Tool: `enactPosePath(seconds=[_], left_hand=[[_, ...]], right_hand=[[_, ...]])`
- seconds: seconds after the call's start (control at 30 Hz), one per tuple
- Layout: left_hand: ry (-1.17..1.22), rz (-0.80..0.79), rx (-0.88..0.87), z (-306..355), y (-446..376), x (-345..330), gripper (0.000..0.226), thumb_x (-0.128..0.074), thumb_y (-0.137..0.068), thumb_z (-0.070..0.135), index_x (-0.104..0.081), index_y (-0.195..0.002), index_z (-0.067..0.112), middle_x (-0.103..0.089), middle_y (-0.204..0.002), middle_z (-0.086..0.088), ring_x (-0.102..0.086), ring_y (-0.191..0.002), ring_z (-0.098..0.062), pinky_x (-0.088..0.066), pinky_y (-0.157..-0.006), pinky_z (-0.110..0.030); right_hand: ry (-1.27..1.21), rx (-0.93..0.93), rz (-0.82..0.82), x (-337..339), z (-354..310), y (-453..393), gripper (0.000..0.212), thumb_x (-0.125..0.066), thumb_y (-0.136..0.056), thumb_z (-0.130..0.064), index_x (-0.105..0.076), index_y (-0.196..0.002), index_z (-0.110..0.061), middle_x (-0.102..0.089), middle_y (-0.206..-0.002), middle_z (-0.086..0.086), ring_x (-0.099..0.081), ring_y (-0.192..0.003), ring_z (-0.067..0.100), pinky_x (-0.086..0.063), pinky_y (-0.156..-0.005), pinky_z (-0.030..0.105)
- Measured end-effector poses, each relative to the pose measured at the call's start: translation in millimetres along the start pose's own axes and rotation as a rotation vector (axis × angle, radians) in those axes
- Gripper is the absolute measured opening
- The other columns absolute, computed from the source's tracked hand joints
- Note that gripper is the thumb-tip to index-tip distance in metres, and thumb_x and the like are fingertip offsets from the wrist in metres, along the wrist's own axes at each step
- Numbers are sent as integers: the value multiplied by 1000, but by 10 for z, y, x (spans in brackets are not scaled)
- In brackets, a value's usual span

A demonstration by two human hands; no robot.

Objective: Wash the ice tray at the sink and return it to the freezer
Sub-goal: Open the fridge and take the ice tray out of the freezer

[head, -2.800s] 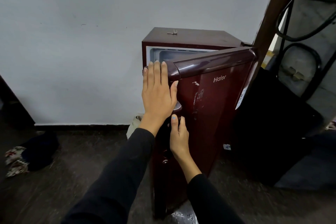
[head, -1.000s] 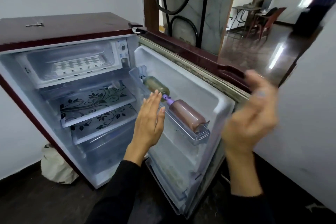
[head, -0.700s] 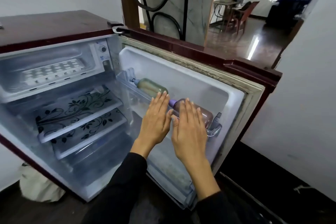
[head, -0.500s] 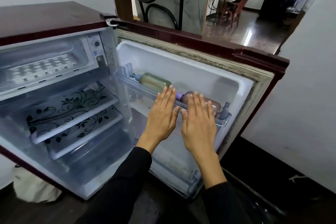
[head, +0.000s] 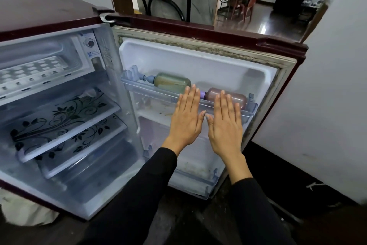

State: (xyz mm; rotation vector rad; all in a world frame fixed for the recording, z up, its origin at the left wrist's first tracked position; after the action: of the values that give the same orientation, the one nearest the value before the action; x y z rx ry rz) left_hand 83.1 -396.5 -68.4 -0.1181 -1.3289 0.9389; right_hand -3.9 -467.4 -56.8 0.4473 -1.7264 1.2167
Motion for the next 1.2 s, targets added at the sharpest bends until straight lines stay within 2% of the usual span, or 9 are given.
enactPosePath(seconds=[0.23, 0.43, 0.63, 0.8, 0.93, 1.03, 1.1, 1.2], left_hand=[[-35, -23, 1, 32, -188, -200, 64, -27, -100, 37, -14, -153, 3, -10, -162, -13, -3, -150, -24, -6, -122, -41], [-47, -5, 26, 64, -331, -322, 63, -29, -100, 36, -17, -152, 4, -13, -161, -12, -4, -150, -24, -3, -122, -38], [-42, 29, 54, 85, -434, -409, 60, -33, -100, 33, -21, -152, 4, -15, -161, -13, -4, -150, -24, -2, -123, -38], [-36, 53, 75, 113, -445, -419, 58, -32, -101, 32, -23, -151, 6, -19, -160, -12, -7, -150, -22, -9, -122, -40], [8, 76, 94, 117, -316, -278, 55, -27, -102, 33, -27, -150, 6, -22, -159, -10, -11, -149, -19, -16, -121, -42], [81, 214, 242, -14, -47, 7, 54, -25, -103, 34, -32, -148, 7, -25, -158, -7, -16, -149, -16, -15, -121, -35], [171, 324, 414, -231, 157, 272, 55, -25, -101, 40, -29, -149, 13, -25, -159, -1, -17, -148, -10, -13, -121, -26], [261, 468, 679, -657, 470, 696, 59, -27, -97, 50, -24, -149, 22, -25, -158, 6, -20, -145, -3, -19, -119, -24]], right_hand=[[-56, -29, -11, -160, 226, -214, 62, -16, -101, -43, -16, -152, -7, -14, -160, 8, -9, -148, 20, 6, -120, 33], [-90, -12, 17, -273, 368, -380, 63, -15, -101, -44, -17, -151, -6, -15, -160, 9, -10, -148, 20, 8, -120, 32], [-160, 4, 60, -378, 455, -497, 61, -22, -101, -40, -17, -151, -6, -15, -160, 10, -9, -148, 22, 6, -120, 34], [-276, -59, 107, -435, 445, -503, 58, -24, -101, -34, -17, -151, -4, -13, -160, 10, -5, -148, 20, 2, -121, 38], [-499, -179, 143, -384, 346, -487, 60, -18, -100, -36, -18, -150, -3, -14, -160, 9, -4, -149, 22, 7, -120, 35], [-686, -251, 192, -301, 151, -464, 61, -19, -99, -37, -26, -148, -1, -21, -157, 11, -8, -148, 21, 7, -119, 32], [-808, -182, 197, -254, -149, -503, 59, -24, -99, -35, -32, -146, 0, -26, -155, 12, -12, -147, 19, 2, -120, 31], [-1059, -27, 72, -222, -781, -591, 60, -28, -97, -40, -38, -144, -4, -32, -154, 8, -23, -144, 16, -15, -118, 31]])
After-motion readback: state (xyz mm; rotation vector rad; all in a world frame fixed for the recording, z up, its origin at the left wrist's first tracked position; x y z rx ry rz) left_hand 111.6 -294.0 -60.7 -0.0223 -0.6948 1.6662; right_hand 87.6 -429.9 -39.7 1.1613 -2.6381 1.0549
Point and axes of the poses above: each hand's wrist, its own y-axis away from the middle knuckle, its own x-axis out of the back of the hand, z = x × y, the point moved 7 cm from there along -y, towards the middle knuckle
